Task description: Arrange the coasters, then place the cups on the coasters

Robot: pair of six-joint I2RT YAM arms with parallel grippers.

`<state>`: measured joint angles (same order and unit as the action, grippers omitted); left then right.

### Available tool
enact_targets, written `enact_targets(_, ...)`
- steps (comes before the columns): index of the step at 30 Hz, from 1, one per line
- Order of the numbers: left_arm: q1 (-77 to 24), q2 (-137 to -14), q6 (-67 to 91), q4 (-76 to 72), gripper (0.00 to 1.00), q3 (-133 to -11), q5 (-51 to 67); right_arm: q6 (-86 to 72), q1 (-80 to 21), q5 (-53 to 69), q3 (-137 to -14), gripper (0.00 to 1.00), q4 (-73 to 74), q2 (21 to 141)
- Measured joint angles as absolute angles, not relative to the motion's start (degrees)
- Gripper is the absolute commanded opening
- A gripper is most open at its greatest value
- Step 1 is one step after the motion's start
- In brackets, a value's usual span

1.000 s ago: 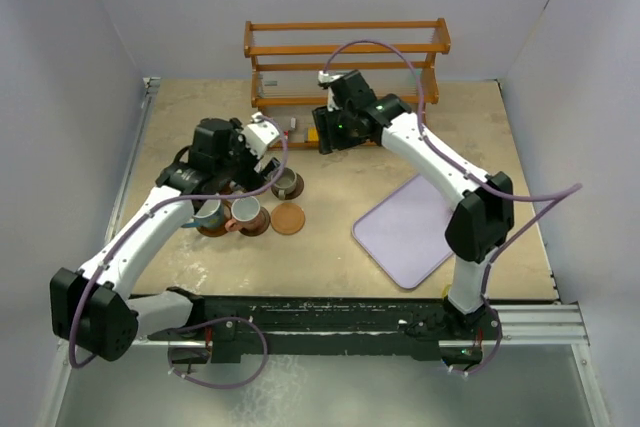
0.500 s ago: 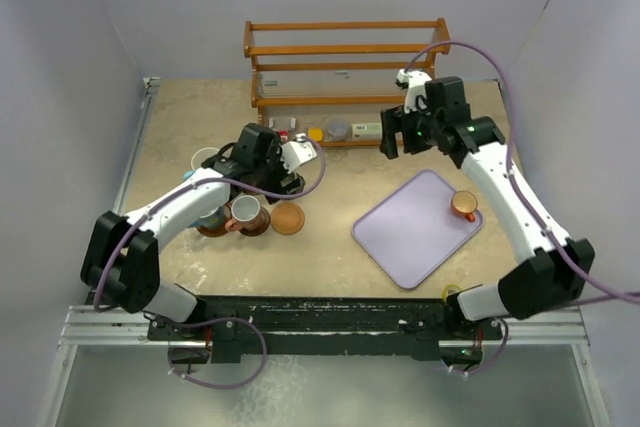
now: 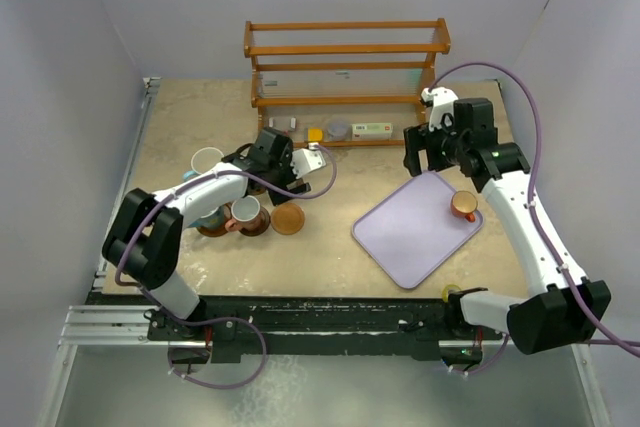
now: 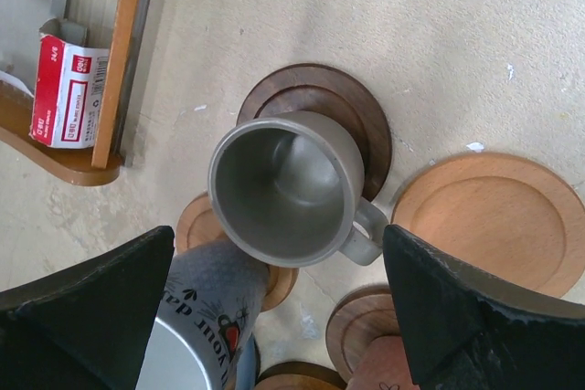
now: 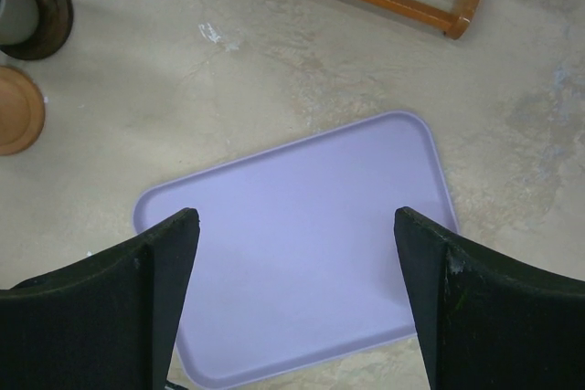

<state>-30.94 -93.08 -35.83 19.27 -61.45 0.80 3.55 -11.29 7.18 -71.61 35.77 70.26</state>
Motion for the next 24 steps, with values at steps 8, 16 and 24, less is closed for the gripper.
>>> enact_targets(8,-31.70,-95.26,-37.23,18.50,0.93,-61.63,-1.54,4.21,-9.67,9.10,-71.31,0.89,36.18,70.28)
enact_targets(16,-31.70,-95.29,-38.76,17.96,0.93,-61.63,-4.86,5.02,-9.23,10.87,-71.31,0.89,37.30,70.74)
enact_targets(24,-31.68,-94.50,-38.06,19.33,0.93,-61.63,-2.26,8.80,-8.27,12.23,-71.31,0.90,40.01,71.85)
